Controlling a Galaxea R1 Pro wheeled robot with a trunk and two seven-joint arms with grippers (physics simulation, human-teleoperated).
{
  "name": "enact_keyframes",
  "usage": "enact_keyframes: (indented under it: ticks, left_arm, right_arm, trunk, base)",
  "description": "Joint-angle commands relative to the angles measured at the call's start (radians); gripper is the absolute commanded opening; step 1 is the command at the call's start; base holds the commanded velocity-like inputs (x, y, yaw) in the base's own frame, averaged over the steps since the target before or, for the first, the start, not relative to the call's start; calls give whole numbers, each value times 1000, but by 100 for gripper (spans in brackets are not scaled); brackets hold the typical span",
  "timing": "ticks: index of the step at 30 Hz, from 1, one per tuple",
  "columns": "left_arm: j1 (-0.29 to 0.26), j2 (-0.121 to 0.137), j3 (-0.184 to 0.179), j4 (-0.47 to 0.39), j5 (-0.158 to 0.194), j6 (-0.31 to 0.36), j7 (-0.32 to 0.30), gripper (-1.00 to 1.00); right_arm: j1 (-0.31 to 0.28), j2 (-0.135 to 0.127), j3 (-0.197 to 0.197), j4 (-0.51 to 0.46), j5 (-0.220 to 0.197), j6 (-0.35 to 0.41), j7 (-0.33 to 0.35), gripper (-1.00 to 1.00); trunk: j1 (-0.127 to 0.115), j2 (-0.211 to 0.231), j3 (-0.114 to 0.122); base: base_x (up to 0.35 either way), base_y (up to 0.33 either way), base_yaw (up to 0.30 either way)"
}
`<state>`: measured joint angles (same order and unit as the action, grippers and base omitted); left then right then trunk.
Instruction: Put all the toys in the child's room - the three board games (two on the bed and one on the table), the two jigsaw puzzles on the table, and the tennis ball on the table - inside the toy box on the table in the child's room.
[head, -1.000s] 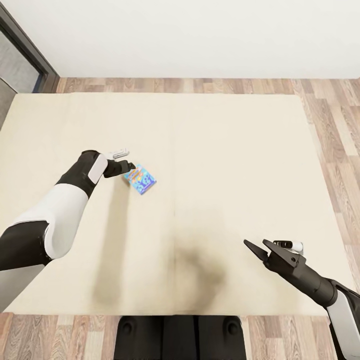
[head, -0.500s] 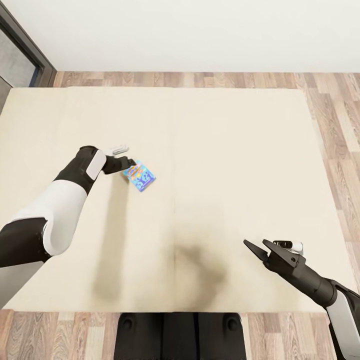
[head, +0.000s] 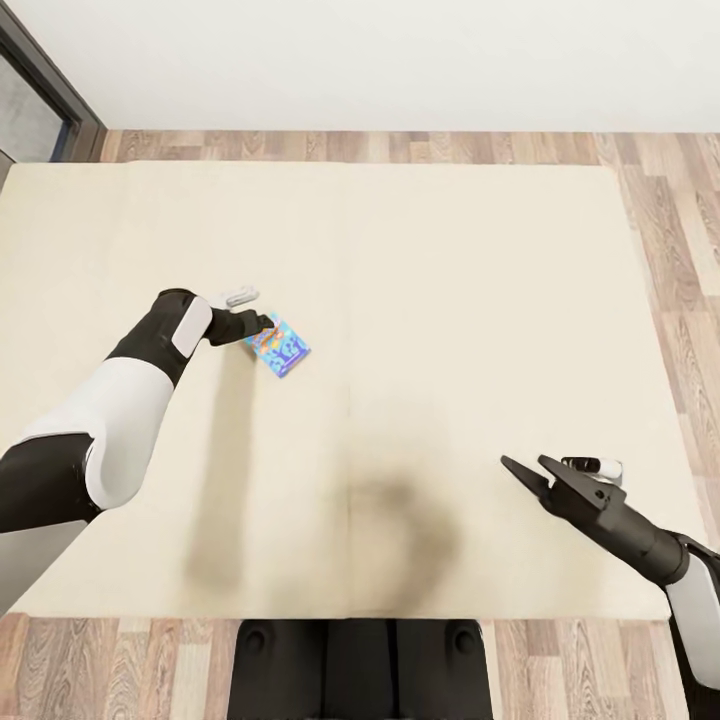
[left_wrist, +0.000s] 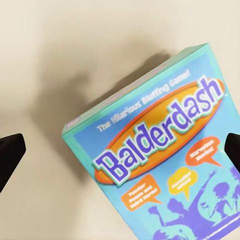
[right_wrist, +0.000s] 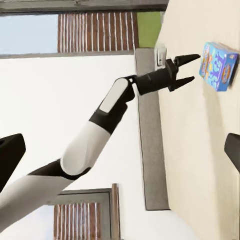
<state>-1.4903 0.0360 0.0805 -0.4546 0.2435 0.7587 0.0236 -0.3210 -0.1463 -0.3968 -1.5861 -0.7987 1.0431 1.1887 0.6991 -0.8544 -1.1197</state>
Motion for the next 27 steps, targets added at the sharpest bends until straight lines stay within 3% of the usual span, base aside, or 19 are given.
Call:
enact_keyframes:
  ticks: [1,6,13,15,17,20,24,27]
  left_arm:
    - [-1,0,4,-1,5,5,2,100]
    - [-3,-1,4,-1,4,4,2,100]
    - [-4,-1,4,-1,4,4,2,100]
    - [-4,-2,3,-1,4,4,2,100]
    - [-4,-1,3,-1,4,4,2,100]
    - [-4,-1,2,-1,3,4,2,100]
    - [-4,-1,2,-4,3,5,4,100]
    - [-4,1,2,-12,3,5,3,100]
  right_arm:
    - [-18,-5,0,0,1,4,2,100]
    - [-162,-24,5,0,3,4,-12,100]
    - [-355,-31,17,7,-1,4,-108,100]
    - [-423,-31,51,21,-2,4,-156,100]
    - [-504,-28,126,63,-3,4,-231,100]
    - [-588,-21,197,156,-5,4,-325,100]
    - [-678,-18,230,304,-6,4,-417,100]
    - [-698,-22,231,344,-6,4,-439,100]
  trunk:
    - [0,-1,-2]
    - [0,-1,-10]
    - [0,-1,-22]
    - [0,-1,-25]
    - [0,-1,-28]
    - [0,-1,-33]
    - [0,-1,-40]
    - [0,-1,-43]
  base:
    - [0,0,0]
    - [0,0,0]
    - [0,0,0]
    - [0,0,0]
    - [0,0,0]
    - [0,0,0]
    - [0,0,0]
    - [0,0,0]
